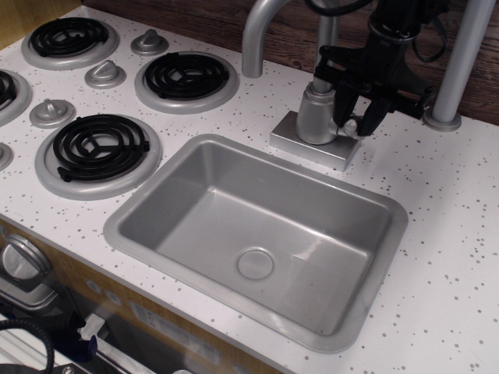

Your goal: Lever vertical to front

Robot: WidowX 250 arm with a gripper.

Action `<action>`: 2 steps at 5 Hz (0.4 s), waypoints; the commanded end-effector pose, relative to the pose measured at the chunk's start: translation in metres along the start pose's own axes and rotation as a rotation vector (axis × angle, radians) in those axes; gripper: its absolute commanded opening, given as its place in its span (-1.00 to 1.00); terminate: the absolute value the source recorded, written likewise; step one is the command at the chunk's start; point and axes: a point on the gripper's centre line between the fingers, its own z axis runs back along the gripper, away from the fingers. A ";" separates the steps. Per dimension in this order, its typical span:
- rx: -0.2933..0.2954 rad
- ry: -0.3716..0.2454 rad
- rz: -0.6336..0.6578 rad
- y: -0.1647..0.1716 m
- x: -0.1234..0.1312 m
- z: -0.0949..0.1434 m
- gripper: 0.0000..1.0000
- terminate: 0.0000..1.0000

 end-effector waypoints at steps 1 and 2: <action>-0.077 -0.050 0.042 0.005 -0.001 -0.005 -1.00 -1.00; -0.095 -0.061 0.052 0.005 -0.004 -0.011 -1.00 -1.00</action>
